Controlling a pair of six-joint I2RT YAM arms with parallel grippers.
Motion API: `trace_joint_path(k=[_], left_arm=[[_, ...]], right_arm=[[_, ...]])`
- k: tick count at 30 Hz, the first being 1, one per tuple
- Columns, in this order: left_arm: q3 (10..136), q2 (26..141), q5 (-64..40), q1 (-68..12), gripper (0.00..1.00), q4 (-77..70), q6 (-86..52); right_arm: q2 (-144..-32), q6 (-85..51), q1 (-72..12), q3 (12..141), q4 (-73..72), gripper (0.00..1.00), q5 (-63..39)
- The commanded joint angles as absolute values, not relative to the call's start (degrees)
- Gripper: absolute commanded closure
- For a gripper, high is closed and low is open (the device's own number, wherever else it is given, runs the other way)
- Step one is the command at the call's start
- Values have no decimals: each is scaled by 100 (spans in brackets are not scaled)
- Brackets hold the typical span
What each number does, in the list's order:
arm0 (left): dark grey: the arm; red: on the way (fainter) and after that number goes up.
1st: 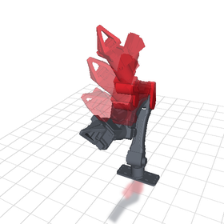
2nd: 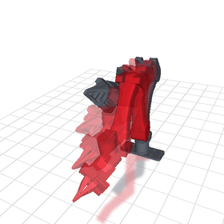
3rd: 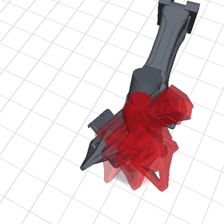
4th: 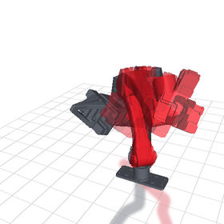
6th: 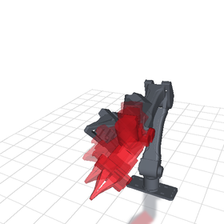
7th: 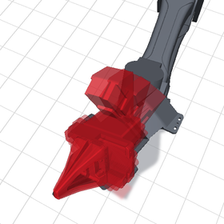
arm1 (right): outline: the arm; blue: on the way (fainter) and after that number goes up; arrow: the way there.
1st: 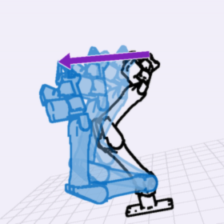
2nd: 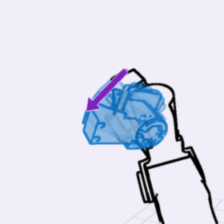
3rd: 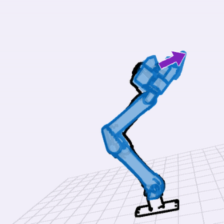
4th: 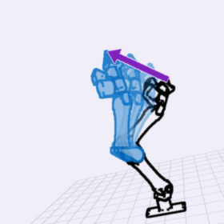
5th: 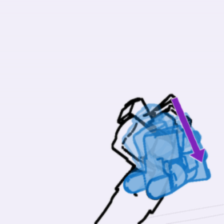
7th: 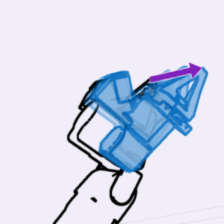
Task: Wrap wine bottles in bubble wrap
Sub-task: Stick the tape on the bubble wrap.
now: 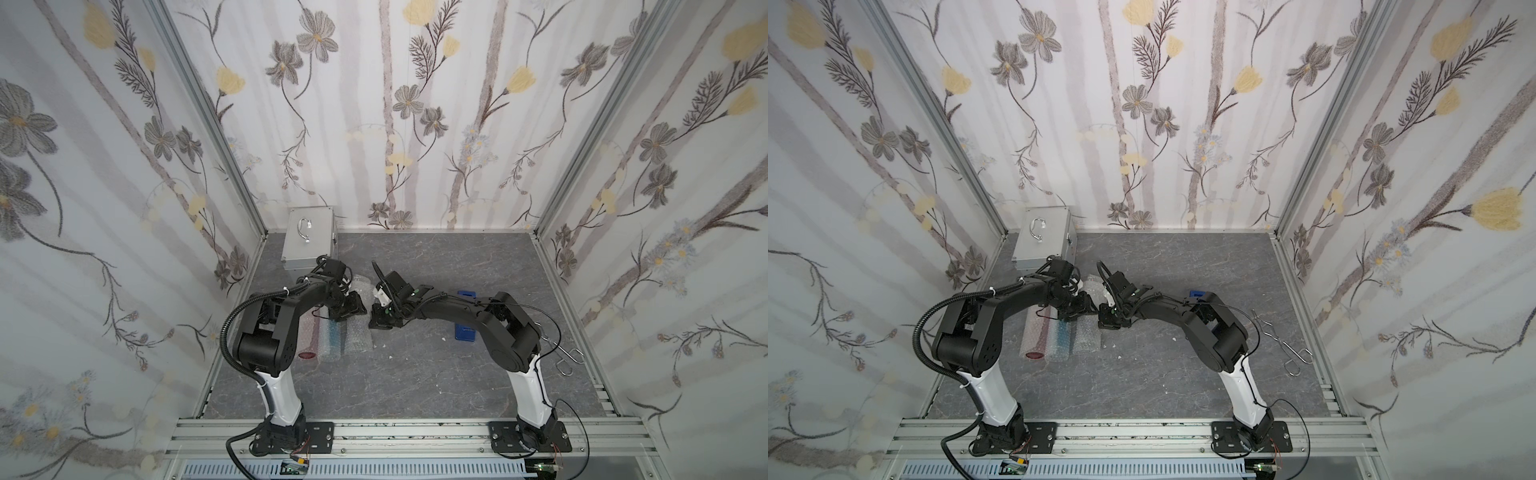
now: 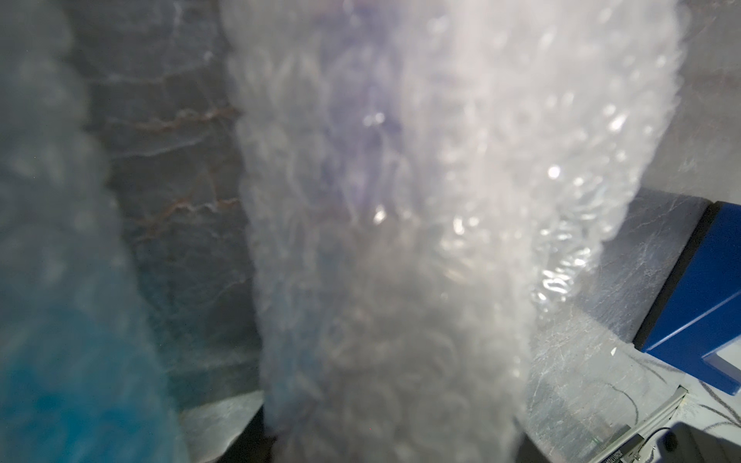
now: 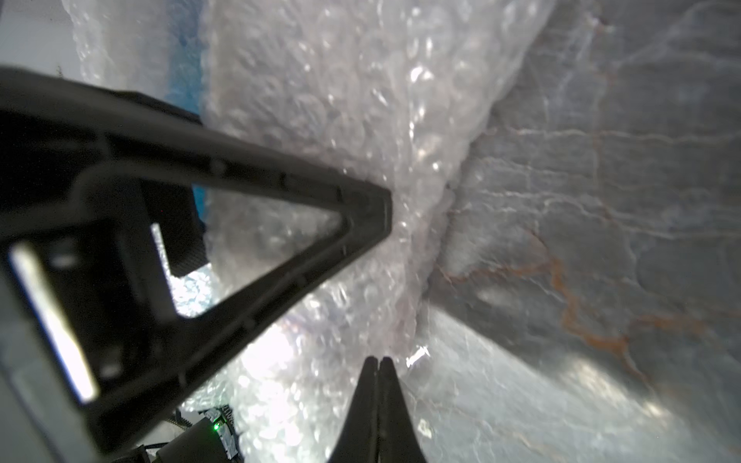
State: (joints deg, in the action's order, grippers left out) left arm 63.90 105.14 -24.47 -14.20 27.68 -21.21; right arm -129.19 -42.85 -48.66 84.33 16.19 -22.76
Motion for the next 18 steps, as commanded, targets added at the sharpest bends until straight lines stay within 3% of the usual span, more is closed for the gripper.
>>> trace_joint_path(k=[1,18], left_arm=[[6363,10521,-2356,-1416,100,2710,-2188],[6354,10521,-2351,-1407,100,2703,-2197]], right_arm=[[-12687,-4382,-4786,8273,1350,100,-2279],[-13250,-4421,-4974,8630,1422,100,-2579]])
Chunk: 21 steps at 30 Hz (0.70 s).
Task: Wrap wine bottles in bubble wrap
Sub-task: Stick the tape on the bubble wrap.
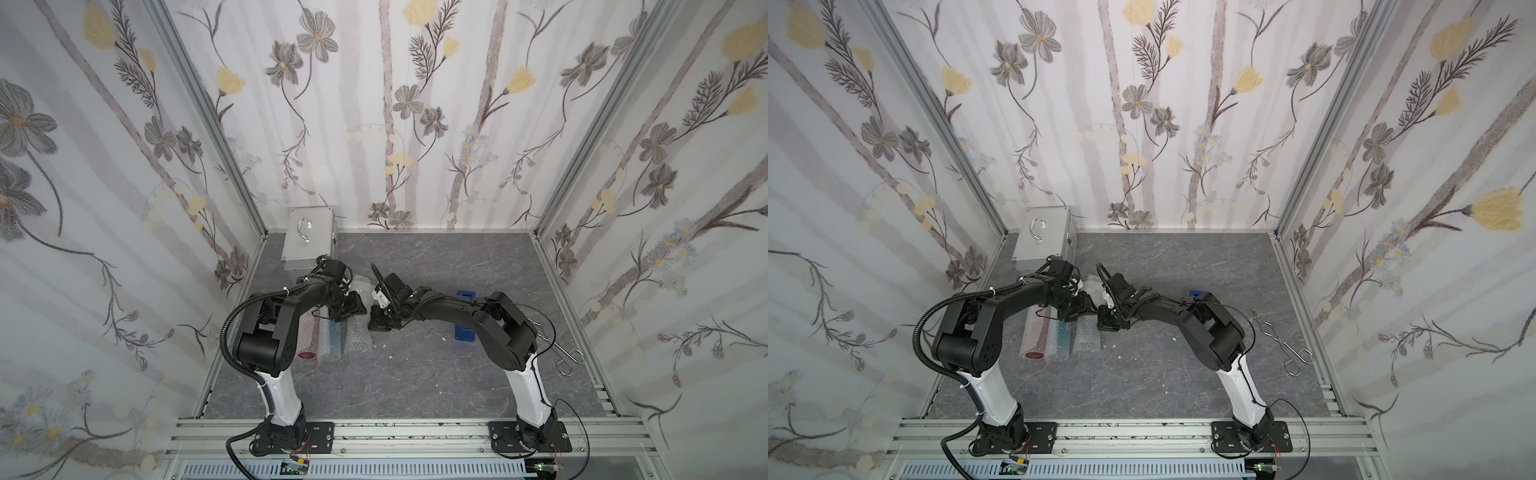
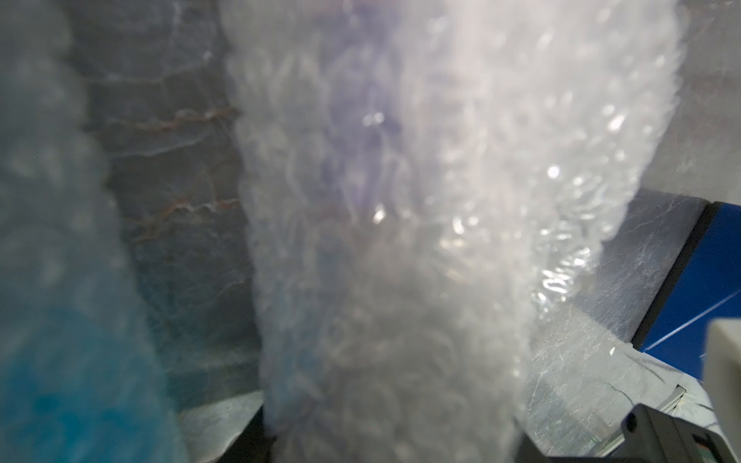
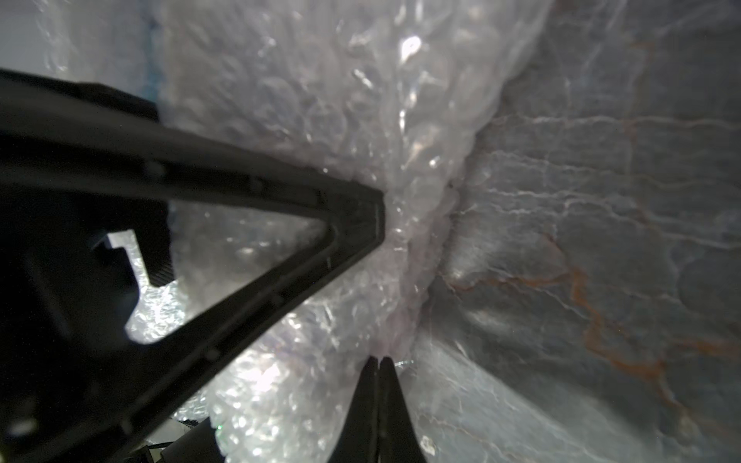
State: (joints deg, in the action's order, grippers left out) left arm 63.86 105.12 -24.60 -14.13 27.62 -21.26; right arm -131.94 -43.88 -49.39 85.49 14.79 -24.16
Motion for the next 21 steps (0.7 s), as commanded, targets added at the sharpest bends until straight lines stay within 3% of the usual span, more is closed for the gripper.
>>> trace_joint_path(k=[1,21], left_arm=[[6347,10525,-2355,-1411,100,2707,-2197],[6295,10476,-2367,-1409,100,2629,-2254]], right_arm=[[-13276,-4423,-4983,8654,1422,100,-2599],[-13615,-4777,-5100,8620,1030,100,-3298]])
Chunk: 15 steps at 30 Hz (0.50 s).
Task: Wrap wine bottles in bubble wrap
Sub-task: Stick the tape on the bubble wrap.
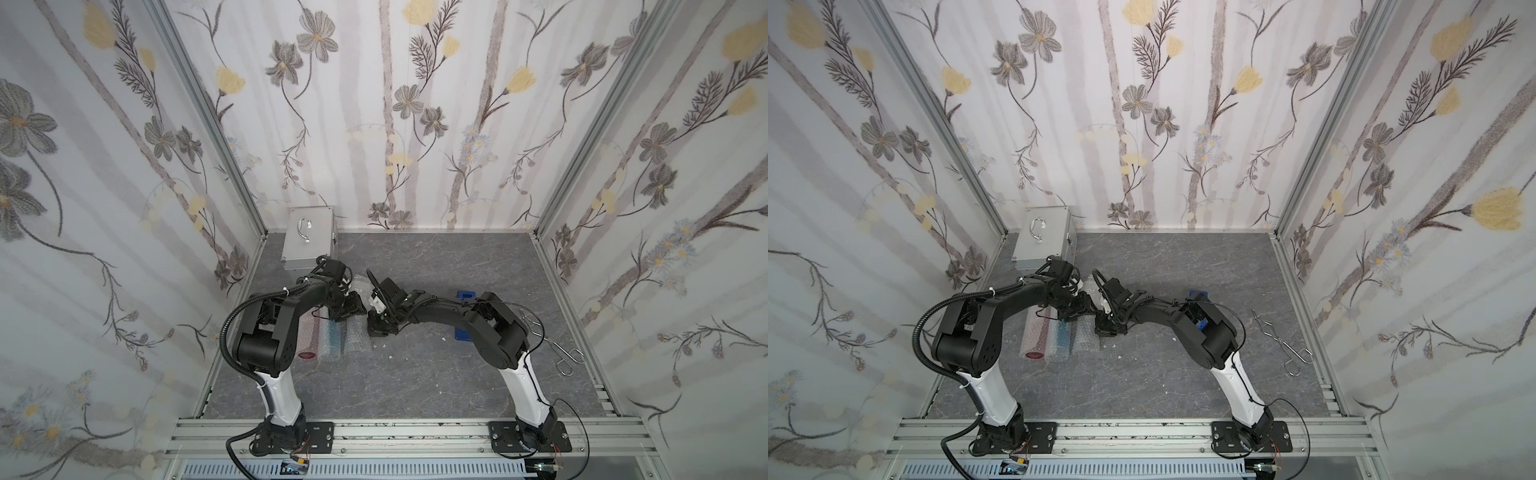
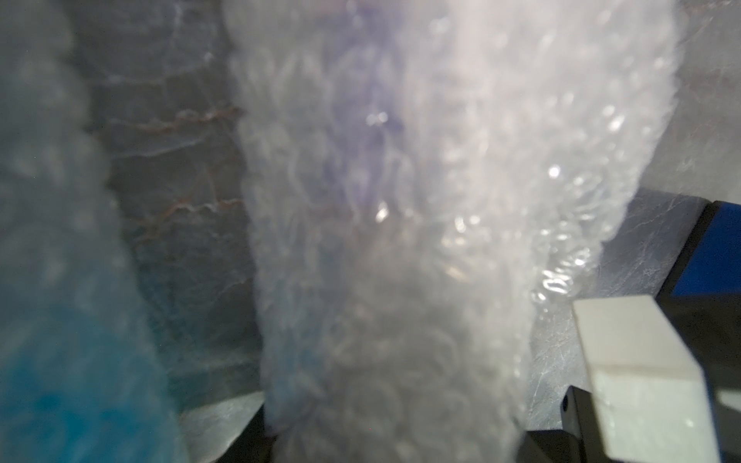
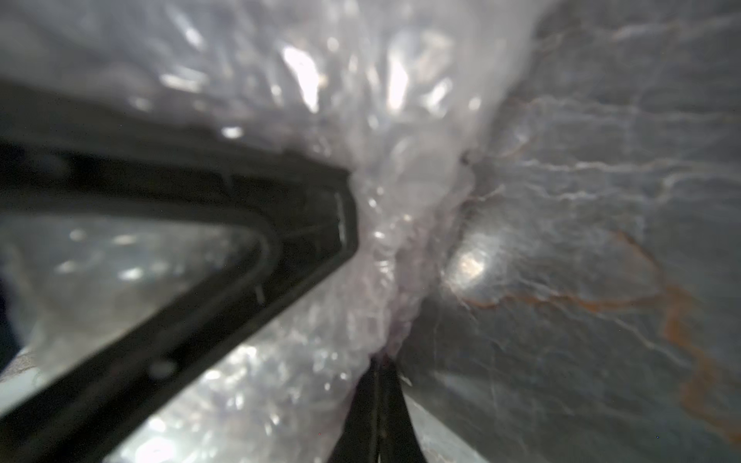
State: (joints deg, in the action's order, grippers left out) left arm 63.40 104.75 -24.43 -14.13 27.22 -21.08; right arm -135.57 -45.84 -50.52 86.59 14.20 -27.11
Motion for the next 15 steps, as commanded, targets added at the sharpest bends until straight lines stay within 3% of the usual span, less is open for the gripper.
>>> trace_joint_path(k=[1,11,15], left_arm=[[6278,10459,-2374,-1409,100,2612,-2272],[6249,10437,-2412,-1414,100,2576,-2326],[6258,10380,-2318,-1408,100,2608,-2327]], right_arm=[[-13631,-4821,-5098,8613,932,100,-3390],[-13836,-5045,-5057,8685,587,100,-3737],[-13421,-5002,-4902,8306,696,100,-3197]])
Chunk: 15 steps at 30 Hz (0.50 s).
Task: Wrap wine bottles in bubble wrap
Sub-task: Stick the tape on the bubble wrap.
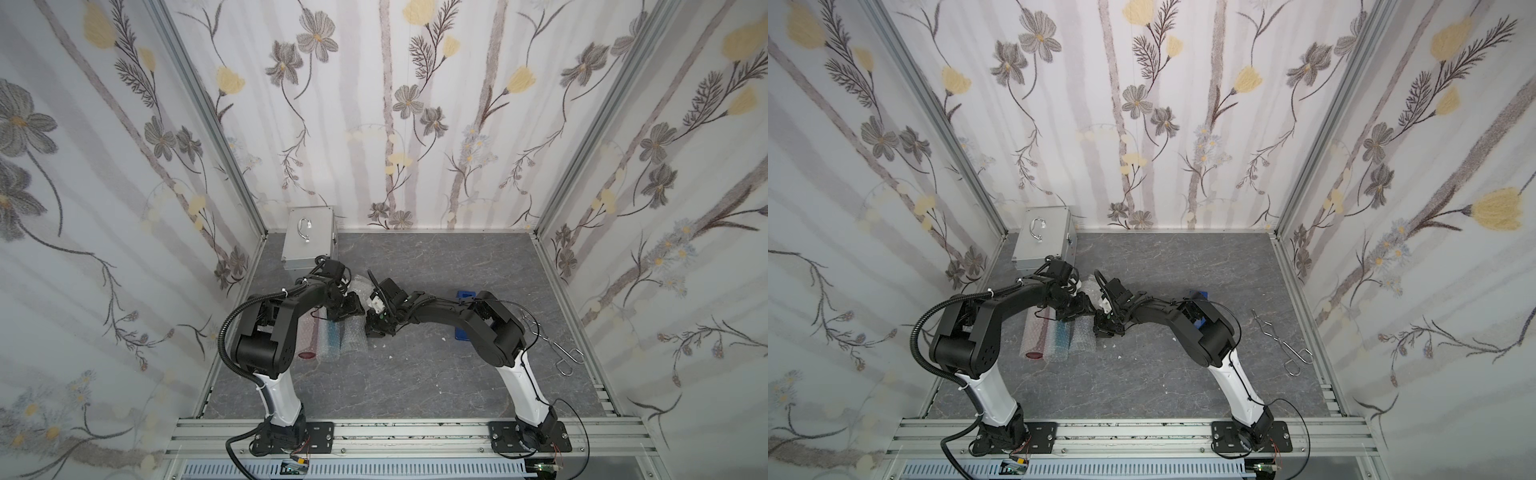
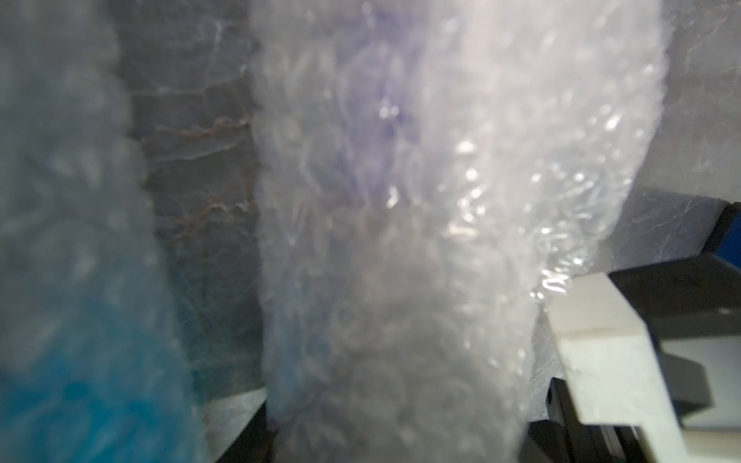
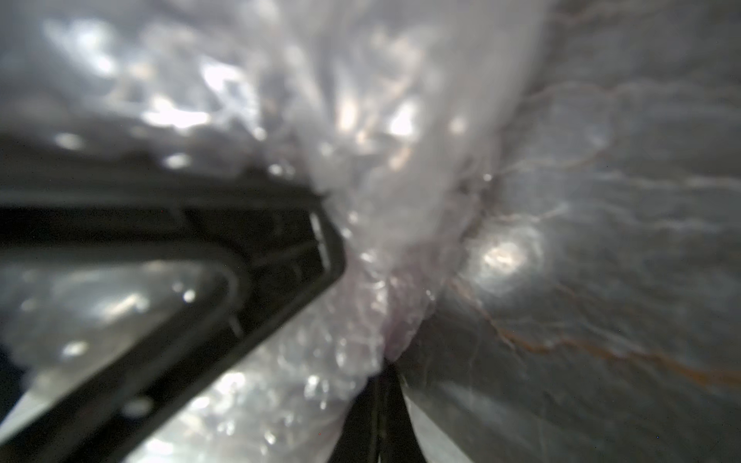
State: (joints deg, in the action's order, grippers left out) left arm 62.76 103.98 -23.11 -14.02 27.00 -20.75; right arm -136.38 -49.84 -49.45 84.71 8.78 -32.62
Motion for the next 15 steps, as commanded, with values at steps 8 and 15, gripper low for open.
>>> trace_joint_path(k=[8,15], left_arm=[[6402,10275,-1754,-1455,83,2877,-2232],[6641,10084,-1772,-1563,41,3057,-2206]], right_arm=[[-12183,-4703,-4569,7404,1085,95,-2146],[-11277,-4493,-4269,6917,1254,92,-1741]])
